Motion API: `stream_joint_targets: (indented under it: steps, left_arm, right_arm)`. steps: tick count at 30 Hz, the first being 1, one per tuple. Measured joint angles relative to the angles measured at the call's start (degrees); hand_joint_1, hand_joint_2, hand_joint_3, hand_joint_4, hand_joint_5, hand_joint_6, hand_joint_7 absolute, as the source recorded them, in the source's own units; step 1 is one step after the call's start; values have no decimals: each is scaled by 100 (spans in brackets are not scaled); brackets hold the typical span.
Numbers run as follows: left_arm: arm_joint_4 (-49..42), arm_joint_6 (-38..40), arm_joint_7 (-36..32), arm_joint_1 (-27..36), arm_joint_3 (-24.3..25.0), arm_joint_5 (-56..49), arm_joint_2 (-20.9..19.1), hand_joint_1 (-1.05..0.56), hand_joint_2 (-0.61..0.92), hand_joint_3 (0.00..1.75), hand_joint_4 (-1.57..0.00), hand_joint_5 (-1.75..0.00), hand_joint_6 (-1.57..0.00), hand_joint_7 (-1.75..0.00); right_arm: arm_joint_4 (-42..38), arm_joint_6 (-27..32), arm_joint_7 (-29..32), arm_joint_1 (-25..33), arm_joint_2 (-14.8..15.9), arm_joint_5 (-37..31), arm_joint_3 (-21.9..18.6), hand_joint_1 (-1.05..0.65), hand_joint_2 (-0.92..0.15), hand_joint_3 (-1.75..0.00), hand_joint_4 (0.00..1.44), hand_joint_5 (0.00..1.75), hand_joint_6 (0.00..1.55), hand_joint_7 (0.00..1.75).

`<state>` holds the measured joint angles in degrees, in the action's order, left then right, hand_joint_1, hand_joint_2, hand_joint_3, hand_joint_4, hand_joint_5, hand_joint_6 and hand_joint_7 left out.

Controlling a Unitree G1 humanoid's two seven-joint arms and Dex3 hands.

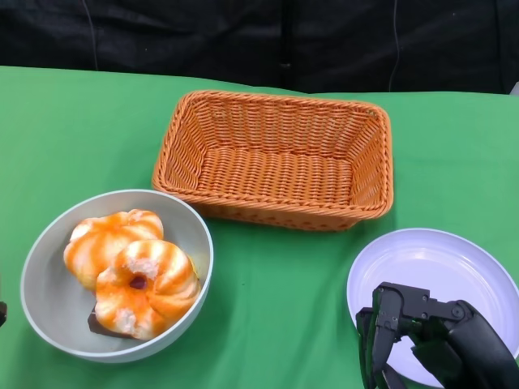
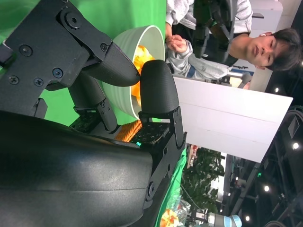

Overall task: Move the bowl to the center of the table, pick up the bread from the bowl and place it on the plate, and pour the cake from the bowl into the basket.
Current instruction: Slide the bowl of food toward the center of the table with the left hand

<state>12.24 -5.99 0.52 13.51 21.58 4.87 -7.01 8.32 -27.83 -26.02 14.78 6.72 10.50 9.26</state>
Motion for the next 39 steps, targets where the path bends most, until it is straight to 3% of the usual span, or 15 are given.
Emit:
stream_joint_targets:
  steps: [8, 16, 26, 39]
  left_arm:
    - [-277, 646, 59, -231, 17, 268, -158, -80, 92, 80, 0, -16, -8, -4]
    - [-599, 1805, 491, -613, 90, 1227, -284, -73, 92, 81, 0, -1, -1, 0]
    - [-1015, 2503, 820, -933, 230, 1895, -447, -72, 92, 80, 0, 0, 0, 0]
    - [-1215, 3641, 1807, -1027, 290, 2854, -841, -75, 92, 73, 0, 0, 0, 0]
  right_arm:
    - [8, 13, 0, 22, 9, 3, -1, -36, -20, -165, 86, 175, 74, 160]
    - [111, 70, -28, 67, 55, 80, -3, -37, -20, -164, 85, 175, 74, 160]
    - [131, 73, -28, 99, 60, 82, -4, -34, -18, -167, 86, 175, 74, 161]
    - [179, 132, -45, 141, 71, 86, -3, -37, -20, -165, 85, 175, 74, 161]
